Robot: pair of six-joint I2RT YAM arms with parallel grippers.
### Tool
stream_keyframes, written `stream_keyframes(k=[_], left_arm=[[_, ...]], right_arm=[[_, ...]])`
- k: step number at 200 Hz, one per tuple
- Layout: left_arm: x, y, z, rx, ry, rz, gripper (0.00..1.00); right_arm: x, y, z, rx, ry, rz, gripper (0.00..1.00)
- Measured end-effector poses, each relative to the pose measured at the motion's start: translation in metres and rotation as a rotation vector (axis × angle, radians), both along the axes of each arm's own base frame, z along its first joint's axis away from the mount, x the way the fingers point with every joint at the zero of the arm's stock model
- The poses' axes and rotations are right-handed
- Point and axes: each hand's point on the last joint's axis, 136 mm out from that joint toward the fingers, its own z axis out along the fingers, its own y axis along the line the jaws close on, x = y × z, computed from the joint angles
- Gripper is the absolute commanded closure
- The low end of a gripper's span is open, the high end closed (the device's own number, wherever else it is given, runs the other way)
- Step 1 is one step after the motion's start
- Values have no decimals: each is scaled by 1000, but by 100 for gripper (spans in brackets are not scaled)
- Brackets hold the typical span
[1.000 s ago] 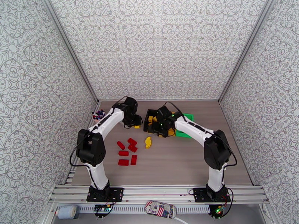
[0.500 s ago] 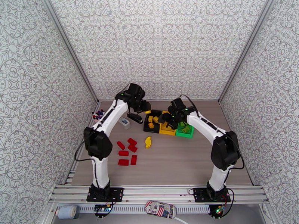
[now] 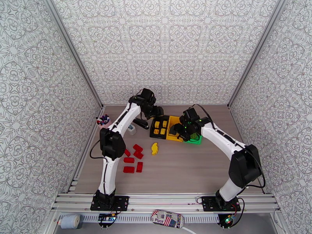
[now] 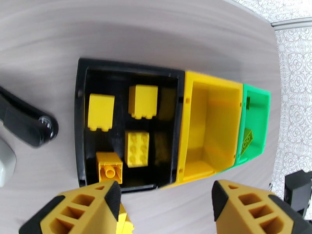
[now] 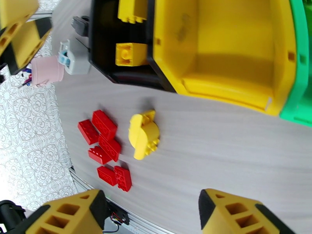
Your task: Sort the legos into containers by color
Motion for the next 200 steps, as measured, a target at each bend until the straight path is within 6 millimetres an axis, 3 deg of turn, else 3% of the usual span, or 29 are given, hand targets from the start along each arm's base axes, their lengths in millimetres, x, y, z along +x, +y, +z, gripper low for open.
stream_keyframes(k=[35,82,120,153,174,200], left_arm=[[-39,10,6,52,1,-22,32],[-101,29,-7,146,28,-51,31],[-151,43,-44,227,95,-88,31],[-190,43,-84,281,167,-130,31],[-203,37,-98,294,189,-152,31],[-201,25,-110,293,185,-171,31]], right_arm=[[-8,-3,-8,-9,18,3,35],[-29,9,-21,-23,47,51,35],[-52,21,-36,-40,80,93,34],[-69,20,-49,-61,107,97,34],[-75,16,-52,-63,118,85,34],[-80,11,-50,-61,113,73,34]])
